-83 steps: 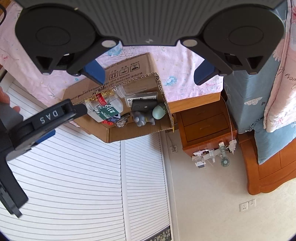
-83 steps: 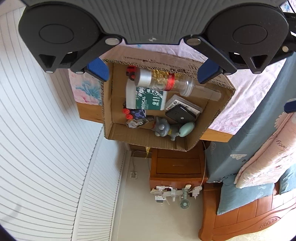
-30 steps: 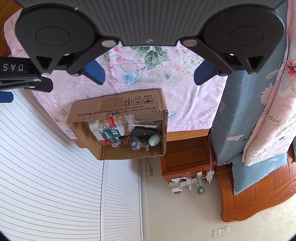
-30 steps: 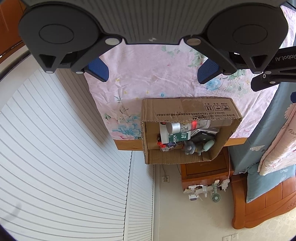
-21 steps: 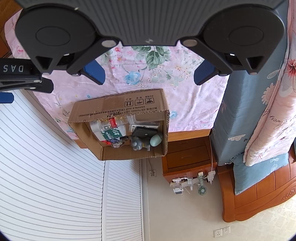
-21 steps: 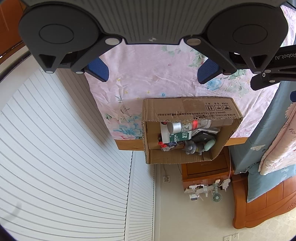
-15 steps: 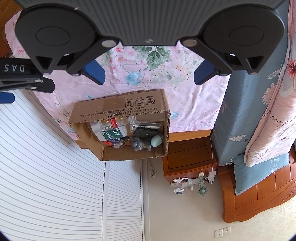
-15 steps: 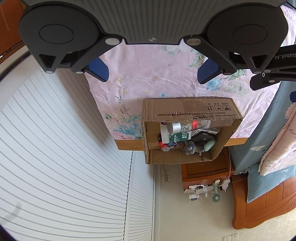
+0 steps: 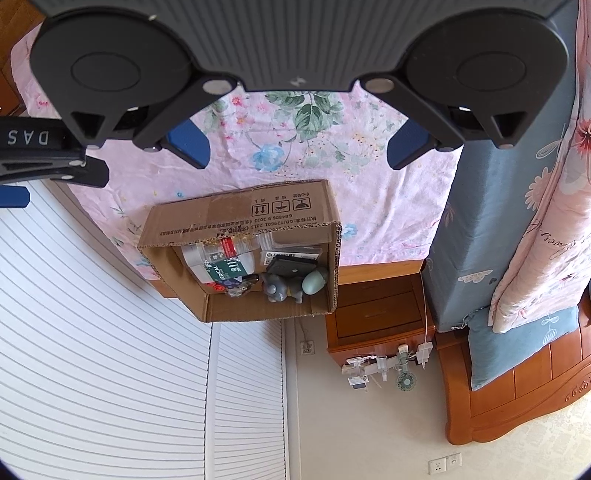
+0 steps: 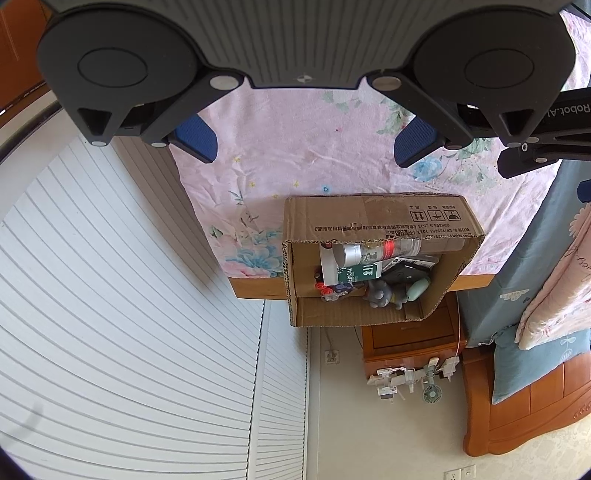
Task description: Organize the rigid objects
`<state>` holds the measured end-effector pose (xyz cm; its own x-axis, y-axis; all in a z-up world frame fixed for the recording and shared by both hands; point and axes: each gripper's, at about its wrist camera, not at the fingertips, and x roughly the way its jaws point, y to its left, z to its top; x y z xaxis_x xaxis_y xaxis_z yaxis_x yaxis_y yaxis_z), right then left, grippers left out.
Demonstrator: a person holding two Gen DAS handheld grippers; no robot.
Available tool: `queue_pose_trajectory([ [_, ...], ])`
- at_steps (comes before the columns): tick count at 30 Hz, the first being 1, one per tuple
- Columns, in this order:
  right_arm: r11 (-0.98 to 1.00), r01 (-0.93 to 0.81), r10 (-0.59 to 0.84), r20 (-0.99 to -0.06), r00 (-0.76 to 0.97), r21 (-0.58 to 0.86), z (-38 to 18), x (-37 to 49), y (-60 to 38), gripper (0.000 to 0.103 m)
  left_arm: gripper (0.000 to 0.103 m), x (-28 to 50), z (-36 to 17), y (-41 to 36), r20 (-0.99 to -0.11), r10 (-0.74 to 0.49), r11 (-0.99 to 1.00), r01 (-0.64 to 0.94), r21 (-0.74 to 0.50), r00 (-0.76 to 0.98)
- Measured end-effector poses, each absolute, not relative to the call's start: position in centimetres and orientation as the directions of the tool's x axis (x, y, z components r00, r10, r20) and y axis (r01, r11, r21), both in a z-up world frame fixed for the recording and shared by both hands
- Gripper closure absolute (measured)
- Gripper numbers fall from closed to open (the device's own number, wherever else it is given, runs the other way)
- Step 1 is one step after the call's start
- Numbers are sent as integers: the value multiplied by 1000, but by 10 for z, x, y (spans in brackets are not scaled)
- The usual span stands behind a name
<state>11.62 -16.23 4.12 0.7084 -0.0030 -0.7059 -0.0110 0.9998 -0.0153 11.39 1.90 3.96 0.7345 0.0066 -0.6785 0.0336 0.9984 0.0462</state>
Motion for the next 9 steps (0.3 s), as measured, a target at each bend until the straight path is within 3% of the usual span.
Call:
queue_pose_trajectory([
  [9, 1000, -11, -3, -706, 708, -15, 42, 116, -164, 0, 1, 114, 40, 19, -680, 4, 998, 34, 43, 733],
])
